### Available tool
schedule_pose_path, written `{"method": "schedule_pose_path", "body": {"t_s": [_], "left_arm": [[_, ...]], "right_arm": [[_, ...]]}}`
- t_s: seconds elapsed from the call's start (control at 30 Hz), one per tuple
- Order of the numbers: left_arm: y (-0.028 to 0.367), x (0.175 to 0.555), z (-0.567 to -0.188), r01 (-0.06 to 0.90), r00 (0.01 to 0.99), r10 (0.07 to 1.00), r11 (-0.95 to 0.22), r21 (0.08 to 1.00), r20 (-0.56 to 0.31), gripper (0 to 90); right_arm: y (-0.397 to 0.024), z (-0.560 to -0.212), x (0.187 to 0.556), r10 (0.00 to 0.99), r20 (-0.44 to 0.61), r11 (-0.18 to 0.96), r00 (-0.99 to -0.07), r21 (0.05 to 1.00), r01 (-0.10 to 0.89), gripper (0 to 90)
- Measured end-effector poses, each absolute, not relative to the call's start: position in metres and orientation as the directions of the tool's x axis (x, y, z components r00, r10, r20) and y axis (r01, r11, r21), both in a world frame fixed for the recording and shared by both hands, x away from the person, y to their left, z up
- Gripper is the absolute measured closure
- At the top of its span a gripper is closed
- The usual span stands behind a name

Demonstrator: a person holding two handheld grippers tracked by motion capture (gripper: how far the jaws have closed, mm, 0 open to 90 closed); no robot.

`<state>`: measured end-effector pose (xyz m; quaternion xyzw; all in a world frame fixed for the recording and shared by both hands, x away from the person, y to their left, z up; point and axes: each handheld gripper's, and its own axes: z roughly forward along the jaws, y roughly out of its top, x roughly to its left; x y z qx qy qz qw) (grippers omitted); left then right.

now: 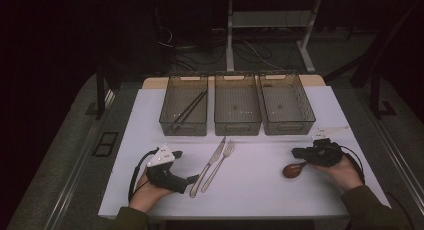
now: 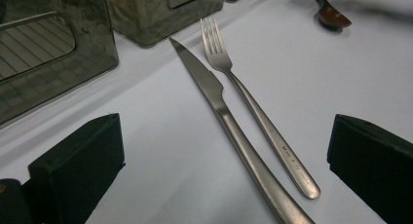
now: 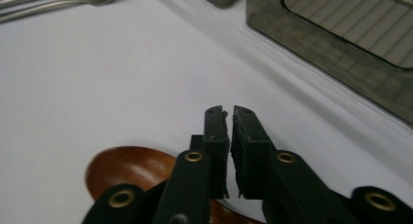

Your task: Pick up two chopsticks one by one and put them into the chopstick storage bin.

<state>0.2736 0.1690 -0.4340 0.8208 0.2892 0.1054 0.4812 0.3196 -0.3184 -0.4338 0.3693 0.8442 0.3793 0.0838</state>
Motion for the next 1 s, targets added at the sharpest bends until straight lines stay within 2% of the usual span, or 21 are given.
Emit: {"method": "schedule_pose_path", "body": {"t_s": [0.07, 0.67, 1.0], "left_arm": [[0.169, 0.274, -0.434, 0.373, 0.811, 0.576, -0.372, 0.850, -0.104, 0.0], [0.169, 0.273, -0.435, 0.379, 0.814, 0.570, -0.373, 0.847, -0.112, 0.0], [0.170, 0.274, -0.437, 0.382, 0.813, 0.570, -0.371, 0.846, -0.117, 0.0]], "right_arm": [[-0.320, -0.436, 0.322, 0.695, 0.145, 0.440, -0.704, 0.689, 0.576, 88.6], [-0.335, -0.443, 0.318, 0.733, 0.108, 0.482, -0.671, 0.613, 0.626, 88.9], [-0.338, -0.442, 0.312, 0.734, 0.107, 0.487, -0.671, 0.606, 0.629, 88.9]]}}
